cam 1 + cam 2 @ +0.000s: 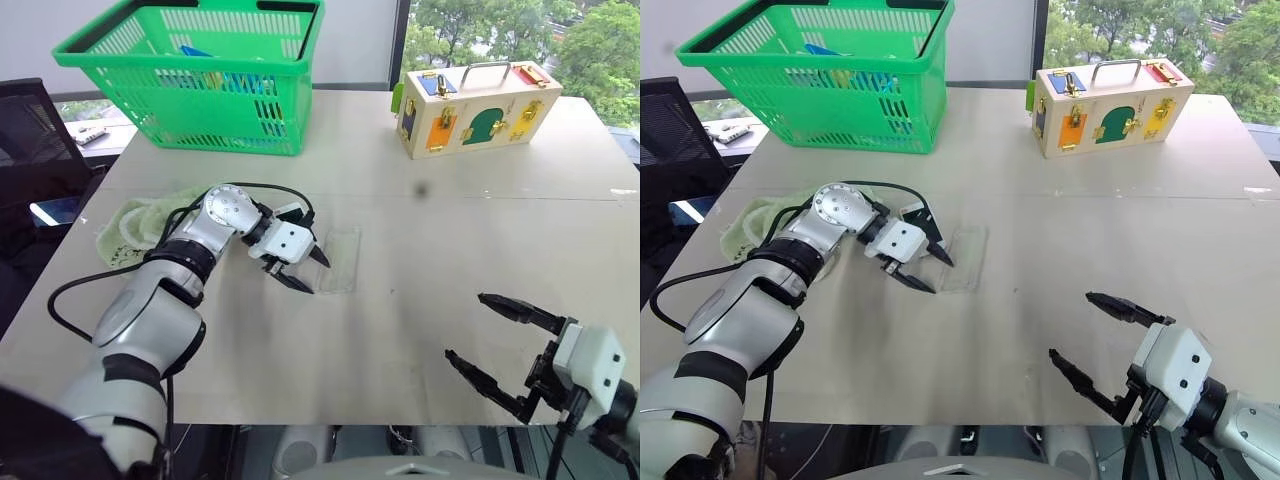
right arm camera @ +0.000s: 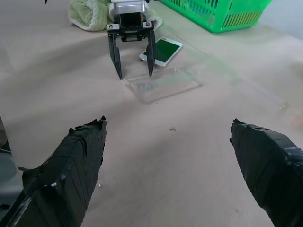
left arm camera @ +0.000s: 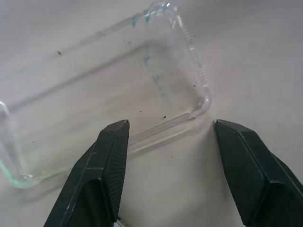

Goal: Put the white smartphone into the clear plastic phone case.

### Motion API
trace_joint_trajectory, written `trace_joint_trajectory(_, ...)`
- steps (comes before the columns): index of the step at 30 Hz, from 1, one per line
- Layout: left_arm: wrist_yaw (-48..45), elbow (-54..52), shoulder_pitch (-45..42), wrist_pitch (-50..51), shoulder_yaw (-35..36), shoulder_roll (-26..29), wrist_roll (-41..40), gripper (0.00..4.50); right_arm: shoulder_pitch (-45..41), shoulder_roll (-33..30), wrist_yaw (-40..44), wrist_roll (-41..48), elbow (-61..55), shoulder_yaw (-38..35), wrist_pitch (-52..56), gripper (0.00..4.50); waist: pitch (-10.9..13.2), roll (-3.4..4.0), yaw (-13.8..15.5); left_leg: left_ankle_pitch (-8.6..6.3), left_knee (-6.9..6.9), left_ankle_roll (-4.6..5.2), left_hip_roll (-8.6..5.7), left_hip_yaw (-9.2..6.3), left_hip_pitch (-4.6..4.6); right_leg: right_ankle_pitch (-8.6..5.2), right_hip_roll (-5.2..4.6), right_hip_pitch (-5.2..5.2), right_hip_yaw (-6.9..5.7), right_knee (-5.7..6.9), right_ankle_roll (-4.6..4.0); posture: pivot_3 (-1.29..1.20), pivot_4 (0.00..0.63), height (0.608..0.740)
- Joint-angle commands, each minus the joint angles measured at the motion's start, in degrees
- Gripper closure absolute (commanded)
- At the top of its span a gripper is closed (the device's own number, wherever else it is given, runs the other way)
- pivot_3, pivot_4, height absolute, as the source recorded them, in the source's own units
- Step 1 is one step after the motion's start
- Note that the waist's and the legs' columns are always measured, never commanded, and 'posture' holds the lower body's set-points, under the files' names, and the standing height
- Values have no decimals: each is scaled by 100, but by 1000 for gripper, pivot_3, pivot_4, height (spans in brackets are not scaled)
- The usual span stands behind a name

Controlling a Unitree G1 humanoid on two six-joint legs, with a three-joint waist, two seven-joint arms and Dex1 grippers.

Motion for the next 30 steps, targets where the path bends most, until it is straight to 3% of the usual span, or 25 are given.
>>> trace_joint_trajectory(1, -19, 116, -153, -373, 135, -327, 229, 2357, -34, -14, -62, 5, -212, -52, -73, 0, 0, 0, 25, 0, 0, 0, 0, 3, 0, 0, -4, 3, -3, -1, 1, 0, 150, 740)
trace_joint_trajectory(6, -19, 329, -251, -620, 320, -543, 499, 4472, -87, -35, -80, 16, -202, -50, -41, 0, 2, -5, 57, 1, 5, 2, 1, 13, -7, 2, -7, 3, -5, -5, 5, 0, 150, 740)
trace_joint_trajectory(10, -19, 177, -130, -189, 158, -579, 279, 4472, -94, -44, -110, -2, -215, -32, -19, 0, 2, -5, 6, 0, 2, 2, 11, 15, -6, 2, 4, 0, -7, -5, 7, 0, 150, 740)
trace_joint_trajectory(14, -19, -1165, 33, 1918, -90, -328, -616, 4472, -61, -30, -160, -15, -250, -34, 1, 0, 4, -5, -47, -1, 1, 1, 21, 10, -7, 1, 9, 0, -12, -4, 7, 0, 150, 740)
trace_joint_trajectory(19, -19, -3301, 358, 4501, 151, -44, -913, 4472, -53, -26, -205, -31, -260, -11, 14, 0, 7, -7, -103, -1, 1, 1, 24, 11, -7, 1, 9, 0, -8, -5, 6, 0, 150, 740)
trace_joint_trajectory(25, 1188, -5563, 778, 7531, 422, -144, -815, 4472, -87, -33, -254, -68, -239, 52, 16, 0, 7, -6, -113, -1, -1, 0, 36, 10, -4, 1, 24, -1, -2, -4, 6, 0, 150, 740)
trace_joint_trajectory(30, 1995, -6097, 1025, 8512, 525, -462, -620, 4472, -50, -26, -253, -88, -257, 53, -8, 0, 6, -4, -109, -1, -1, -1, 39, 8, 1, 1, 31, -1, -2, -2, 5, 0, 150, 740)
